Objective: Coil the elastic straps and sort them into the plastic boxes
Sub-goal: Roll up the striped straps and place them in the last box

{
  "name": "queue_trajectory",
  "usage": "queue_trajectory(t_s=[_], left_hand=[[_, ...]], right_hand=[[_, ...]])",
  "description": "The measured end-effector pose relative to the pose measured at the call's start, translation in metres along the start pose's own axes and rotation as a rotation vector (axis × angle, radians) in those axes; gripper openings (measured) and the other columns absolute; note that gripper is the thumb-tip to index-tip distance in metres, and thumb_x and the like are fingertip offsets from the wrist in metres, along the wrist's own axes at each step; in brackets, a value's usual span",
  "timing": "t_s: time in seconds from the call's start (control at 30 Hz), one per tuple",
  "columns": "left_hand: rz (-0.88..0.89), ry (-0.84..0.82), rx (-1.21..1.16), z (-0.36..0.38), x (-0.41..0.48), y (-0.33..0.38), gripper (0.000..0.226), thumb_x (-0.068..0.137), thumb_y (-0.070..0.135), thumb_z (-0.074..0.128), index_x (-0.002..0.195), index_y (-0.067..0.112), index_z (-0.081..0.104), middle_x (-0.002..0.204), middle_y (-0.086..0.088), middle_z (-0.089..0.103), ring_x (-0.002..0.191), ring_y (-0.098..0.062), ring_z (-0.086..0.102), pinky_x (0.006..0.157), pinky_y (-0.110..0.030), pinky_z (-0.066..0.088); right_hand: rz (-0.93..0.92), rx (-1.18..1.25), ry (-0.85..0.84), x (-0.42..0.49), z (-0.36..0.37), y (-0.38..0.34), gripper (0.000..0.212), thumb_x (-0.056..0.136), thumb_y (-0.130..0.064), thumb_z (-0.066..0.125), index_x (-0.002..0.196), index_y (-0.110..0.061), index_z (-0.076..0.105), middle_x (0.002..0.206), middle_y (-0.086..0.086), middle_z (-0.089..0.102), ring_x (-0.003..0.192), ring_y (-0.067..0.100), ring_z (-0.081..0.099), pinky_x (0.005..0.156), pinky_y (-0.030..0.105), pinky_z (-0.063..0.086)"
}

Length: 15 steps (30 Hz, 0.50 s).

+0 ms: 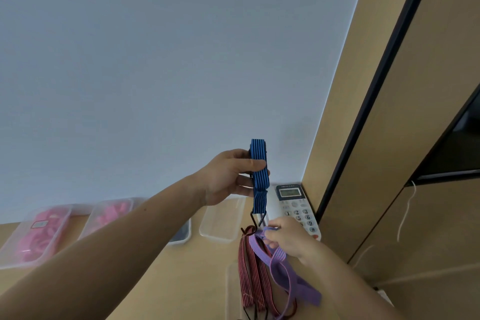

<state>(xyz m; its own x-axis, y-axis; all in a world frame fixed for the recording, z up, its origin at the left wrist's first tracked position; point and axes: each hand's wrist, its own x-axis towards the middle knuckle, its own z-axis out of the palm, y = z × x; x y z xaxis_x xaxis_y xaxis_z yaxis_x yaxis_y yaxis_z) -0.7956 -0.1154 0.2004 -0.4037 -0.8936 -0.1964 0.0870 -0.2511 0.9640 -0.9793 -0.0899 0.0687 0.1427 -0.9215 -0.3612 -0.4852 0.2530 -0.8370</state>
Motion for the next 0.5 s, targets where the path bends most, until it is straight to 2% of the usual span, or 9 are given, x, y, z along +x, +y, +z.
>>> queue_trajectory(t_s=[0.07, 0.13, 0.2, 0.23, 0.27, 0.33, 0.4, 0.43, 0.5], left_hand=[[0.005, 0.023, -0.017, -0.002, 0.001, -0.001, 0.023, 0.093, 0.012, 0.064, 0.115, 0.005, 0.059, 0.110, -0.020, 0.069, 0.095, -0.039, 0.067, 0.084, -0.050, 0.059], [0.011, 0.035, -0.033, -0.003, 0.001, -0.001, 0.025, 0.093, 0.012, 0.065, 0.116, 0.004, 0.059, 0.111, -0.021, 0.069, 0.095, -0.040, 0.068, 0.082, -0.049, 0.060], [0.018, 0.042, -0.048, -0.001, 0.002, -0.001, 0.024, 0.093, 0.013, 0.065, 0.115, 0.004, 0.060, 0.111, -0.022, 0.070, 0.095, -0.039, 0.069, 0.077, -0.046, 0.060], [0.024, 0.045, -0.057, -0.001, 0.003, -0.001, 0.024, 0.092, 0.013, 0.065, 0.114, 0.004, 0.060, 0.110, -0.022, 0.070, 0.095, -0.039, 0.069, 0.076, -0.044, 0.060], [0.031, 0.050, -0.067, 0.000, 0.003, -0.001, 0.024, 0.092, 0.013, 0.066, 0.114, 0.003, 0.060, 0.111, -0.022, 0.070, 0.095, -0.039, 0.070, 0.075, -0.043, 0.060], [0.050, 0.054, -0.095, 0.000, 0.005, 0.000, 0.025, 0.092, 0.014, 0.066, 0.114, 0.002, 0.061, 0.113, -0.023, 0.070, 0.095, -0.038, 0.071, 0.074, -0.042, 0.060], [0.074, 0.056, -0.124, 0.001, 0.006, 0.003, 0.025, 0.092, 0.014, 0.066, 0.114, 0.001, 0.061, 0.110, -0.023, 0.071, 0.092, -0.037, 0.072, 0.076, -0.043, 0.060], [0.090, 0.064, -0.133, 0.001, 0.006, 0.004, 0.026, 0.092, 0.013, 0.065, 0.114, 0.001, 0.060, 0.108, -0.022, 0.071, 0.091, -0.037, 0.072, 0.077, -0.045, 0.060], [0.143, 0.108, -0.111, 0.003, 0.005, 0.007, 0.029, 0.092, 0.011, 0.066, 0.119, 0.002, 0.057, 0.108, -0.021, 0.071, 0.092, -0.038, 0.072, 0.078, -0.047, 0.060]], right_hand=[[0.033, -0.104, -0.008, 0.003, -0.003, 0.009, 0.022, 0.089, -0.010, 0.054, 0.068, -0.013, 0.053, 0.060, -0.001, 0.049, 0.063, 0.015, 0.045, 0.060, 0.025, 0.035], [0.060, -0.168, 0.006, 0.004, -0.006, 0.010, 0.027, 0.090, -0.022, 0.052, 0.065, -0.019, 0.044, 0.062, -0.001, 0.041, 0.063, 0.016, 0.039, 0.062, 0.030, 0.031], [0.016, -0.149, 0.088, 0.003, -0.010, 0.001, 0.033, 0.092, -0.026, 0.050, 0.061, -0.018, 0.044, 0.061, 0.002, 0.041, 0.063, 0.016, 0.040, 0.063, 0.032, 0.031], [-0.023, -0.059, 0.148, 0.002, -0.013, -0.008, 0.032, 0.094, -0.027, 0.050, 0.065, -0.012, 0.052, 0.065, 0.008, 0.049, 0.065, 0.016, 0.045, 0.065, 0.033, 0.034], [-0.067, 0.094, 0.187, 0.000, -0.016, -0.018, 0.032, 0.097, -0.028, 0.050, 0.077, -0.007, 0.063, 0.077, 0.014, 0.061, 0.072, 0.017, 0.055, 0.069, 0.034, 0.040], [-0.190, 0.416, 0.124, -0.008, -0.021, -0.039, 0.037, 0.103, -0.036, 0.043, 0.103, -0.012, 0.071, 0.100, 0.011, 0.073, 0.090, 0.019, 0.067, 0.078, 0.035, 0.049], [-0.323, 0.554, -0.011, -0.019, -0.021, -0.054, 0.041, 0.105, -0.036, 0.038, 0.112, -0.010, 0.068, 0.099, 0.012, 0.075, 0.089, 0.023, 0.070, 0.072, 0.032, 0.054], [-0.361, 0.574, -0.050, -0.025, -0.019, -0.060, 0.036, 0.105, -0.032, 0.041, 0.112, -0.005, 0.066, 0.093, 0.014, 0.074, 0.083, 0.026, 0.070, 0.069, 0.031, 0.054], [-0.356, 0.562, -0.027, -0.032, -0.014, -0.066, 0.023, 0.102, -0.018, 0.051, 0.110, 0.000, 0.062, 0.081, 0.012, 0.072, 0.067, 0.025, 0.068, 0.062, 0.030, 0.054]])
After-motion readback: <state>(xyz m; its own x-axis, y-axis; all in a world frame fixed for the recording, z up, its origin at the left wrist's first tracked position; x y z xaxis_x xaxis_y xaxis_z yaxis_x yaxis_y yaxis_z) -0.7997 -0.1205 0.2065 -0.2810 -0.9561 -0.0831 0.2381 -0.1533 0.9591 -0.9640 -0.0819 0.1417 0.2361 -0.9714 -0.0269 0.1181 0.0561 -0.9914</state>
